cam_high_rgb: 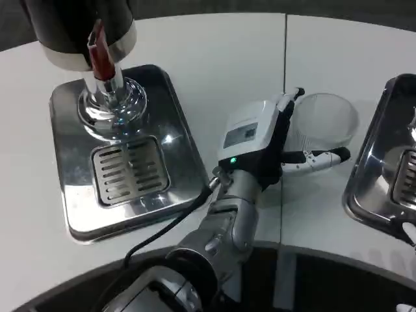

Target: Grasp the cup under the faucet to collect the drink, then remove the cup.

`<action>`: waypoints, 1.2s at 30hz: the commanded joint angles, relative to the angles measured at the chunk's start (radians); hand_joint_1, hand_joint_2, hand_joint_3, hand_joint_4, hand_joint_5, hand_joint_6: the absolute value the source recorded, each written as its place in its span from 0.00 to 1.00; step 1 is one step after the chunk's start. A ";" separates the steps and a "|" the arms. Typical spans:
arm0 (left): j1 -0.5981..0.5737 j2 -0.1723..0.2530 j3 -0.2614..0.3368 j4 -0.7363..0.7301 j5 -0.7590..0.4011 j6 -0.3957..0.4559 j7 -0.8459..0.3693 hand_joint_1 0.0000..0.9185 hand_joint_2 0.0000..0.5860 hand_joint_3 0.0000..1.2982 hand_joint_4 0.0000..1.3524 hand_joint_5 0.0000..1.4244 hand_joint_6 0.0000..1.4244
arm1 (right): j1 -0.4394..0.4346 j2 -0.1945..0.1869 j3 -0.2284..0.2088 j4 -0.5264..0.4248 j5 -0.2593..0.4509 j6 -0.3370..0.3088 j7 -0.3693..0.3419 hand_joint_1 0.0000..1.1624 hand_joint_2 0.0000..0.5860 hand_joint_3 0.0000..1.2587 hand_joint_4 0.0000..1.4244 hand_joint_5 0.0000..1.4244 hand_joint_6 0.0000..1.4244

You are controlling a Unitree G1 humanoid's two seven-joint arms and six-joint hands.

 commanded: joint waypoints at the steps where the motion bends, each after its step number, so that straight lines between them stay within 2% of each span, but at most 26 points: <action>1: -0.017 -0.123 -0.008 0.012 -0.002 0.015 -0.015 0.46 0.15 0.21 0.17 0.31 0.27 | 0.016 0.009 -0.009 -0.018 0.013 0.007 0.010 0.11 0.81 0.00 0.00 0.00 0.00; 6: -0.023 -0.135 -0.007 0.014 -0.005 0.018 -0.015 0.49 0.16 0.23 0.19 0.33 0.30 | 0.029 0.012 -0.021 -0.025 0.020 0.012 0.014 0.11 0.81 0.00 0.00 0.00 0.00; 7: -0.025 -0.137 -0.006 0.014 -0.005 0.020 -0.009 0.49 0.17 0.26 0.23 0.36 0.34 | 0.031 0.012 -0.023 -0.025 0.022 0.013 0.015 0.11 0.81 0.00 0.00 0.00 0.00; 9: -0.028 -0.141 -0.004 0.014 -0.007 0.022 0.005 0.51 0.17 0.33 0.29 0.43 0.45 | 0.033 0.012 -0.026 -0.026 0.024 0.016 0.015 0.11 0.81 0.00 0.00 0.00 0.00; 10: -0.032 -0.142 -0.007 0.014 -0.003 0.027 0.016 0.54 0.19 0.39 0.37 0.50 0.55 | 0.033 0.011 -0.030 -0.025 0.027 0.018 0.015 0.11 0.81 0.00 0.00 0.00 0.00; 12: -0.039 -0.144 -0.013 0.014 0.005 0.039 0.030 0.61 0.23 0.53 0.52 0.64 0.70 | 0.033 0.010 -0.035 -0.023 0.032 0.021 0.016 0.11 0.81 0.00 0.00 0.00 0.00; 14: -0.044 -0.145 -0.018 0.015 0.009 0.045 0.038 0.62 0.26 0.61 0.65 0.75 0.81 | 0.033 0.009 -0.036 -0.022 0.035 0.021 0.017 0.11 0.81 0.00 0.00 0.00 0.00; 17: -0.044 -0.144 -0.020 0.015 0.006 0.047 0.045 0.65 0.32 0.71 0.75 0.88 0.94 | 0.032 0.008 -0.034 -0.021 0.037 0.021 0.017 0.11 0.81 0.00 0.00 0.00 0.00; 19: -0.045 -0.143 -0.023 0.014 0.006 0.045 0.053 0.66 0.36 0.73 0.77 0.90 0.96 | 0.030 0.007 -0.032 -0.020 0.038 0.024 0.018 0.11 0.81 0.00 0.00 0.00 0.00; 24: -0.048 -0.134 -0.029 0.009 0.005 0.038 0.081 0.66 0.34 0.73 0.79 0.91 0.98 | 0.025 0.006 -0.026 -0.018 0.039 0.026 0.020 0.11 0.81 0.00 0.00 0.00 0.00; 36: -0.025 -0.079 -0.029 -0.021 0.001 -0.007 0.155 0.69 0.17 0.73 0.76 0.89 0.98 | 0.009 0.006 0.003 -0.019 0.034 0.021 0.021 0.10 0.80 0.00 0.00 0.00 0.00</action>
